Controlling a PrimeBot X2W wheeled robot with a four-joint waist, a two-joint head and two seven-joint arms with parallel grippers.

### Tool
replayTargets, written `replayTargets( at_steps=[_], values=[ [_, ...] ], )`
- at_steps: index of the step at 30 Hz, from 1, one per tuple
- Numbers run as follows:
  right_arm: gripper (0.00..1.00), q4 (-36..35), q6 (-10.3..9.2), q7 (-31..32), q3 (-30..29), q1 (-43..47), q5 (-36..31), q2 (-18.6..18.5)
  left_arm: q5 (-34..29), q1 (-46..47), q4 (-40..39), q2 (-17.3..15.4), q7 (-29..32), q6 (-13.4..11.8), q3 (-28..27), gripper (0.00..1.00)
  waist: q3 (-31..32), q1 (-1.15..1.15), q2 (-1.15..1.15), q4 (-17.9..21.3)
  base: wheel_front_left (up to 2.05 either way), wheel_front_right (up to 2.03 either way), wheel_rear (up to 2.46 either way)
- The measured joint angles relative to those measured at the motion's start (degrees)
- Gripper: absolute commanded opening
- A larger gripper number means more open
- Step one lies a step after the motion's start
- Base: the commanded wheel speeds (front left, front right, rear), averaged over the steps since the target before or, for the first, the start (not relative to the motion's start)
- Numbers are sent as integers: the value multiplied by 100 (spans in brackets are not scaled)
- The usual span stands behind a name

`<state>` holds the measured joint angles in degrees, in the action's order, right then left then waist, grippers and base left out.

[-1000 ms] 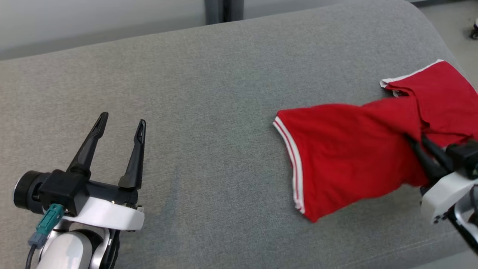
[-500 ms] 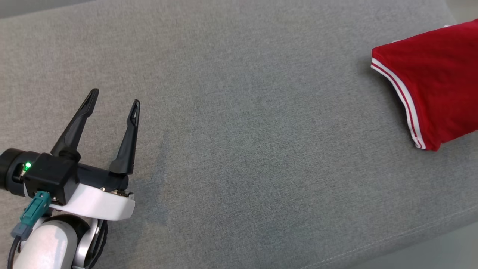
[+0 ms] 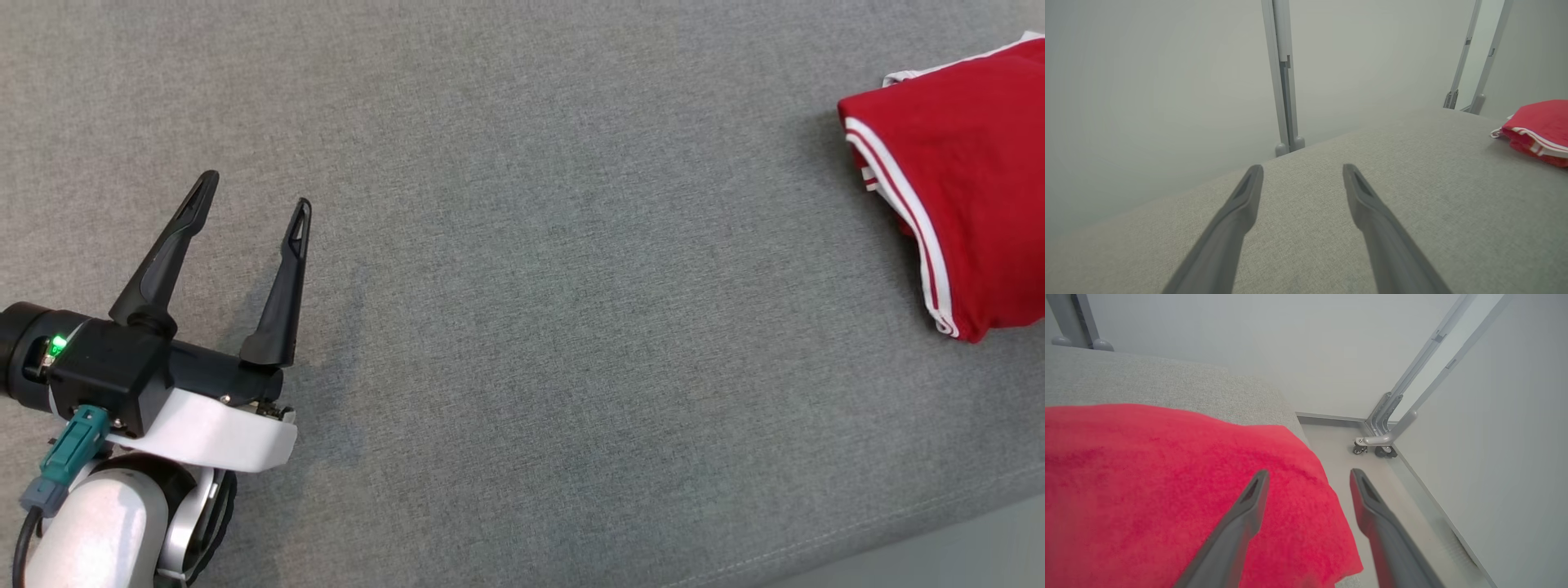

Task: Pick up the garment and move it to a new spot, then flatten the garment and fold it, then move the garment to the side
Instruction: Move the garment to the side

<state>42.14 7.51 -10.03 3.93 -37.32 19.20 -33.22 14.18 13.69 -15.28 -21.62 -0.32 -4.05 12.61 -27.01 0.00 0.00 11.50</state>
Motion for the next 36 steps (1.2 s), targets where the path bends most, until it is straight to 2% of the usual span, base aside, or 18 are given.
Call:
replayTargets(
  at_steps=[4, 9, 13, 18, 23, 26, 30, 36],
  values=[
    [100, 36, 0, -271, -298, 5, 138, 172, 63, -70, 130, 57, -80, -54, -22, 100, 145, 0, 0, 26, 0, 0, 0],
    [100, -415, 0, -422, -823, 288, 142, 486, 174, -300, 305, 186, -226, -160, -57, 100, 446, 0, 0, 41, 0, 0, 0],
    [100, -1065, 0, -463, -1233, 708, 13, 944, 283, -430, 446, 269, -352, -265, -124, 100, 720, 0, 0, 9, 0, 0, 0],
    [100, -2108, 0, -270, -1439, 1363, -339, 1573, 357, -645, 532, 375, -459, -387, -174, 100, 1074, 0, 0, -116, 0, 0, 0],
    [100, -3266, 0, 147, -1295, 2002, -660, 2274, 420, -836, 615, 407, -539, -476, -261, 100, 1338, 0, 0, -356, 0, 0, 0],
    [100, -3779, 0, 359, -1156, 2318, -784, 2568, 494, -922, 662, 428, -577, -511, -296, 100, 1458, 0, 0, -526, 0, 0, 0],
    [100, -4208, 0, 554, -873, 2635, -904, 2776, 549, -1032, 715, 454, -612, -565, -343, 100, 1609, 0, 0, -743, 0, 0, 0],
    [100, -4406, -1, 765, -580, 2924, -964, 2882, 627, -1248, 793, 467, -653, -660, -424, 100, 1869, 0, 0, -1001, 0, 0, 0]
  ],
)
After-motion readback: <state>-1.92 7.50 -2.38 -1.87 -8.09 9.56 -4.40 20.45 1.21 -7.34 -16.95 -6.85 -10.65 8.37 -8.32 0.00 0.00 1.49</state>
